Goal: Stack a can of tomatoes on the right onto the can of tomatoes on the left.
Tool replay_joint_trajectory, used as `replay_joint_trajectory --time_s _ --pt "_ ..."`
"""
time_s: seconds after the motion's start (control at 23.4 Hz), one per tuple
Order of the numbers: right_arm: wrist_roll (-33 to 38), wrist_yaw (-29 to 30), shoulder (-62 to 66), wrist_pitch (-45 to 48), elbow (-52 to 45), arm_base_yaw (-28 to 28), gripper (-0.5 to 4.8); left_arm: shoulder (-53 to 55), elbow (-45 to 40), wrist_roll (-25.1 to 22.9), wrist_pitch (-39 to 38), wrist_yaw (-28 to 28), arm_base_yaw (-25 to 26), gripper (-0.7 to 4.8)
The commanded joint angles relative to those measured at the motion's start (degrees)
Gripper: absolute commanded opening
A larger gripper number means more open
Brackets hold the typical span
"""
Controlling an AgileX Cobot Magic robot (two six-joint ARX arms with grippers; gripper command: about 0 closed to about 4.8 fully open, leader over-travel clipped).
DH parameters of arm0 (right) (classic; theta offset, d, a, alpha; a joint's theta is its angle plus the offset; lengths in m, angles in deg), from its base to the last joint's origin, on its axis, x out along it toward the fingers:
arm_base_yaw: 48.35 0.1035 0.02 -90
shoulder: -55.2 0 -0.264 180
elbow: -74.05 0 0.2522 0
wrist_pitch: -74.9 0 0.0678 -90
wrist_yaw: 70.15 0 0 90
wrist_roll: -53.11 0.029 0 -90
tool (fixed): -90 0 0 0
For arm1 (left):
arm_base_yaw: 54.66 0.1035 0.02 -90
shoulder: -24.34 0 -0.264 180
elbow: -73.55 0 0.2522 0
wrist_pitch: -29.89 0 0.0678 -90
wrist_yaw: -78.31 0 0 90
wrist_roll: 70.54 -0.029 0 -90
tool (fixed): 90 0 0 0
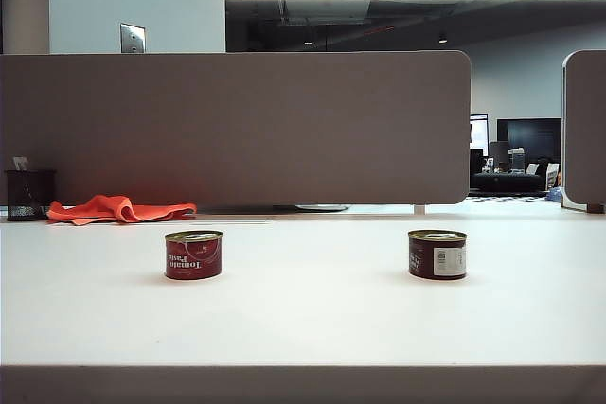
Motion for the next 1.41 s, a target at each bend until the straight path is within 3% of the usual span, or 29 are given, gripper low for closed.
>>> replay_joint_trajectory --time_s 0.04,0.21,0.38,0.51,0.73,0.81,0.85,0.9,0.94,1.03,1.15,1.41 --pt "0.02 0.59 6.14 -1.01 3.87 0.98 -0.05 4.09 4.07 -0.81 -2.25 1.11 -2.29 -0.05" --pt "-0.20 0.57 12.59 -4.35 9.03 2.08 -0.05 5.16 5.16 -0.81 -2.14 2.62 -3.74 -0.05" --pt "-10.62 -2.86 20.28 -9.29 16.37 7.72 -0.05 7.19 5.16 -0.39 -2.27 3.37 -4.61 0.02" --pt "-16.15 -8.22 26.32 -14.69 19.65 13.94 -0.05 9.05 5.35 0.79 -2.89 3.28 -5.14 0.67" --pt "-18.47 -10.82 35.63 -17.31 19.89 22.23 0.14 10.08 5.35 1.03 -3.96 3.15 -5.29 1.71" --pt "-18.47 -10.84 39.63 -16.59 19.91 24.90 1.56 10.08 5.35 0.87 -4.15 3.10 -5.29 2.35" --pt "-18.47 -10.88 41.29 -16.24 19.91 26.14 2.69 10.08 5.35 0.90 -4.28 3.13 -5.29 2.60" --pt "-18.43 -10.88 43.34 -15.34 19.91 27.39 4.17 10.08 5.35 0.90 -4.22 3.10 -5.29 2.80" --pt "-18.34 -10.91 44.44 -14.71 19.91 27.91 4.79 10.08 5.35 0.87 -4.22 3.10 -5.29 2.88" --pt "-17.16 -10.88 46.05 -13.27 19.91 28.30 4.79 10.12 5.35 0.87 -4.07 3.04 -5.29 3.13" --pt "-9.62 -11.96 50.75 -10.40 20.26 28.70 4.79 11.08 5.35 1.16 -3.37 2.08 -5.81 3.50" --pt "-2.56 -13.60 66.77 -15.06 28.59 28.76 4.79 12.94 5.35 0.70 -2.84 2.49 -7.58 3.50"
